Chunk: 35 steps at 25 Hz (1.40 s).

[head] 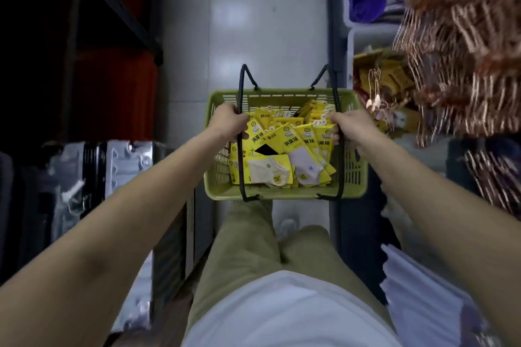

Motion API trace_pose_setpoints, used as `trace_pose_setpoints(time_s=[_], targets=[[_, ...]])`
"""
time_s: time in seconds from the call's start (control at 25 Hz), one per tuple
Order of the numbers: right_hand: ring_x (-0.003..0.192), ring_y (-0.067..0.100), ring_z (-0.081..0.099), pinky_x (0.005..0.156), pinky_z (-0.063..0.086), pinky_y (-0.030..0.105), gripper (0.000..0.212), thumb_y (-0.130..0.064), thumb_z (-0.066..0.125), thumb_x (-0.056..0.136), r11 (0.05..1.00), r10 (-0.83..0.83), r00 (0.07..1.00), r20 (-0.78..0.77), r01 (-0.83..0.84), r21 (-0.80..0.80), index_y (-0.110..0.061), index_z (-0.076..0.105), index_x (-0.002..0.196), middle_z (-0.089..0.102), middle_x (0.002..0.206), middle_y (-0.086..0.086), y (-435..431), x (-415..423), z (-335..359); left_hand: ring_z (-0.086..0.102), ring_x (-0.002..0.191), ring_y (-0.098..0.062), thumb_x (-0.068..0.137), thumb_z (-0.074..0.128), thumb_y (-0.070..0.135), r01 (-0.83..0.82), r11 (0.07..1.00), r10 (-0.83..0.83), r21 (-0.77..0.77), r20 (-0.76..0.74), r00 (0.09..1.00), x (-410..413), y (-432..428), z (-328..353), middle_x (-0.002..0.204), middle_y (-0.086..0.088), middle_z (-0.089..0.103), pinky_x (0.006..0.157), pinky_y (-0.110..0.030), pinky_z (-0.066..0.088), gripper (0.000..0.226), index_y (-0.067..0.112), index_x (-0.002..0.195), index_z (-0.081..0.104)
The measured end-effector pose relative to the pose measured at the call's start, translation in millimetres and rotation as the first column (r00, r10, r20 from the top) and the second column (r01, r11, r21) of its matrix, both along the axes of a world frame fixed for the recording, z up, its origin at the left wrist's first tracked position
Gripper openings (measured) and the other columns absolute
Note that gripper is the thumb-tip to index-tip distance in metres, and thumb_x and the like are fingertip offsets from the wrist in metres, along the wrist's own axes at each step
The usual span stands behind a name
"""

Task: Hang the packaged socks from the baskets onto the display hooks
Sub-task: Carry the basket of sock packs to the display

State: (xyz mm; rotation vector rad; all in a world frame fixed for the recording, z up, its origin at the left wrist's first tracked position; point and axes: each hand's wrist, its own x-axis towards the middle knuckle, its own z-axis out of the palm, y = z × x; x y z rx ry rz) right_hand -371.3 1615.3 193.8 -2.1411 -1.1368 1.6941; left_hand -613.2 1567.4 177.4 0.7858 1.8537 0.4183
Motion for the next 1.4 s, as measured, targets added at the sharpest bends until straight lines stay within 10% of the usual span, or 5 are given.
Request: trace_pose_setpoints(time_s=[0.6,1.4], targets=[[0.052,0.014,0.05,0.046,0.038,0.024,0.02,-0.016,0.049,0.091,0.997,0.046,0.996,0.071,-0.05,0.059,-0.016,0.051,0.071,0.052,0.06,0.001,442.5,-135.5,-14.3,0.062,0.058,-0.02,0.092,0.05,0.016,0.077,0.996,-0.075,0.044,-0.06,0.995,-141.9,464.1,10.1,0.083,-0.013,0.061,0.067,-0.041,0.056,0.015,0.002,0.098,0.051],[0.06,0.016,0.05,0.059,0.042,0.03,0.009,-0.02,0.051,0.092,0.997,-0.067,0.993,0.101,0.063,0.045,-0.012,0.057,0.092,0.052,0.066,0.002,984.3,-288.1,-2.3,0.063,0.058,-0.02,0.093,0.048,0.016,0.203,0.978,-0.203,0.038,-0.012,0.979,-300.0,1038.7,14.1,0.082,-0.012,0.06,0.068,-0.041,0.056,0.014,0.003,0.097,0.052]])
